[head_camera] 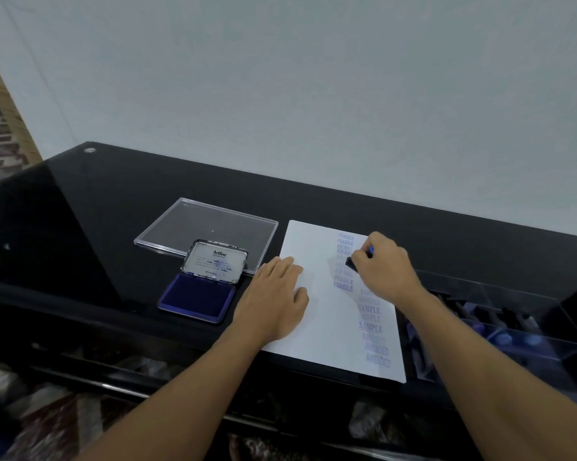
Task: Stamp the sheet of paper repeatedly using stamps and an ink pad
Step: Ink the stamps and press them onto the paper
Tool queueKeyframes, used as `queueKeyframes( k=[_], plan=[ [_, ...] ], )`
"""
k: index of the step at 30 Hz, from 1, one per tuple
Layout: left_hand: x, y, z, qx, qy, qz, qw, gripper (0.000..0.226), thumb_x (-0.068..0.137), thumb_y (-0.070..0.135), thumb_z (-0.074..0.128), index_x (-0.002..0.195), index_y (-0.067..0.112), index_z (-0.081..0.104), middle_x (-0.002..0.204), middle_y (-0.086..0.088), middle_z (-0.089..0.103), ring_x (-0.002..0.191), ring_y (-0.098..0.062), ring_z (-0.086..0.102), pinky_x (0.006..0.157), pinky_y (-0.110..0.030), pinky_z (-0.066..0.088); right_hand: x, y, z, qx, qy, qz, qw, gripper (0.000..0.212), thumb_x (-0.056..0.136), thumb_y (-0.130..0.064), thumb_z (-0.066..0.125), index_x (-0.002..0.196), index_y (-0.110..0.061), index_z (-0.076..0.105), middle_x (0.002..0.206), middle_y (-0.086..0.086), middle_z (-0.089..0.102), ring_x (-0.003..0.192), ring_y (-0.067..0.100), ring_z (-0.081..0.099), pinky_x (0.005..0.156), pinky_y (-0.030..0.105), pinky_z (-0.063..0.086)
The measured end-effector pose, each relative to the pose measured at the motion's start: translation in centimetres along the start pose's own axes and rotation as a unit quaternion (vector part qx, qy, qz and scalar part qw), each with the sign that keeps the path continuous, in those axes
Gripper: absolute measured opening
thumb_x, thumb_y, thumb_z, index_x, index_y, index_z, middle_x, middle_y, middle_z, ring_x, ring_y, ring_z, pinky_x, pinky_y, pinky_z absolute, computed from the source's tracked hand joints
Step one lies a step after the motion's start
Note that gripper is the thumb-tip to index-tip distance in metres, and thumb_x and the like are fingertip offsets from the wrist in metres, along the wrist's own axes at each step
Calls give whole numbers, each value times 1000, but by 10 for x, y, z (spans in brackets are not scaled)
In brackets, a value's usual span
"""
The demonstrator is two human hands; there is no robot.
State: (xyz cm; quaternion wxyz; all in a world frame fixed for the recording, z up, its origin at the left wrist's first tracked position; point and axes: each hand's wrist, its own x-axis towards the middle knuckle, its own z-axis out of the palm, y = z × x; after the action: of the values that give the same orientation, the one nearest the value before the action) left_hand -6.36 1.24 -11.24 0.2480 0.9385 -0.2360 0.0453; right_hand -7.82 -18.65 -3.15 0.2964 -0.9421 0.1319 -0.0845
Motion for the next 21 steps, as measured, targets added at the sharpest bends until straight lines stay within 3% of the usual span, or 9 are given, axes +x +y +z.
queueKeyframes(
  k=[13,21],
  plan=[
    [1,0,1,4,13,5,1000,48,100,31,40,145,16,42,157,-1,33,147,-16,21,122,-34,18,-4,-3,-52,-20,35,-49,998,16,98,-23,55,89,-10,55,85,9,64,65,15,49,56,29,41],
    [0,2,-1,-4,5,-3,1000,49,100,30,39,146,17,41,158,0,31,148,-16,20,122,-33,17,-17,3,-59,-16,-14,-26,999,19,99,-27,52,90,-10,54,85,12,69,67,20,57,58,32,45]
  ],
)
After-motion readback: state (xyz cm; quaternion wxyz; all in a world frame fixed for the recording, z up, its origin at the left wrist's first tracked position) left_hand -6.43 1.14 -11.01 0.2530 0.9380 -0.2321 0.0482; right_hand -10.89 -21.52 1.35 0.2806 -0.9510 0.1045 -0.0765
